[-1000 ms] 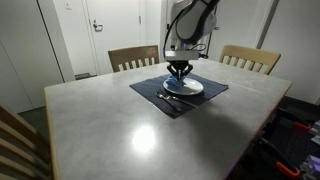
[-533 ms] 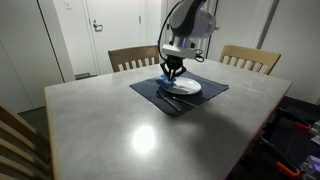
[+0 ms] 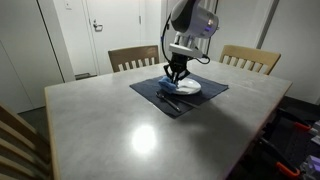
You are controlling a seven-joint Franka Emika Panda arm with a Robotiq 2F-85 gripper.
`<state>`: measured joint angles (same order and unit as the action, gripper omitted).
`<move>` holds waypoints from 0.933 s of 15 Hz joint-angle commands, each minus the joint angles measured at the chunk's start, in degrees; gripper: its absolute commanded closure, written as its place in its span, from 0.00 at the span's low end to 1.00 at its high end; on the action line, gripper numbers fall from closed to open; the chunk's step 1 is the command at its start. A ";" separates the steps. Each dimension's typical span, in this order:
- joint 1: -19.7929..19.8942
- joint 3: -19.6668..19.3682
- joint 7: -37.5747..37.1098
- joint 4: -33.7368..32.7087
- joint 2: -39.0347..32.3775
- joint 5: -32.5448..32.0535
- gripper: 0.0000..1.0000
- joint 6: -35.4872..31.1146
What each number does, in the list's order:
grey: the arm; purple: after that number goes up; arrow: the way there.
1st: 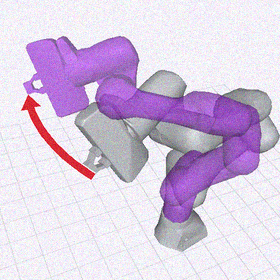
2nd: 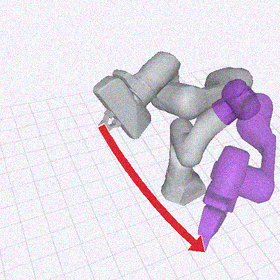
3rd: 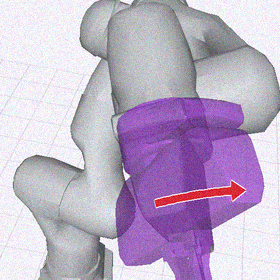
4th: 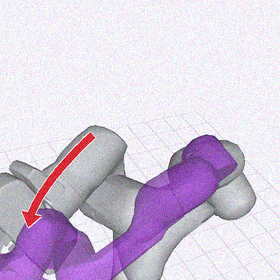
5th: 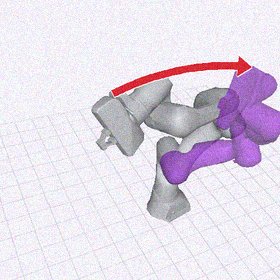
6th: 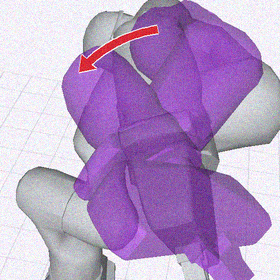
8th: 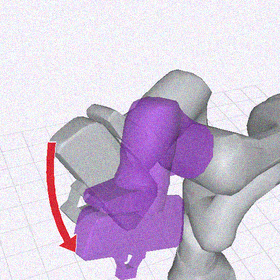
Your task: Wipe the white plate with the blue towel
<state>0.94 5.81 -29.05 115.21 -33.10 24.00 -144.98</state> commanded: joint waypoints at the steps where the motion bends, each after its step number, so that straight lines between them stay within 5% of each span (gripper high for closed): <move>1: 0.47 -0.71 3.18 2.67 2.28 2.33 0.98 5.34; 6: -1.75 -4.34 0.26 4.53 3.55 -0.97 0.98 8.98; 14: -9.35 -12.37 -13.06 5.83 3.72 -15.92 0.98 6.68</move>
<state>-5.71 -3.79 -37.92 119.24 -29.49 12.90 -136.67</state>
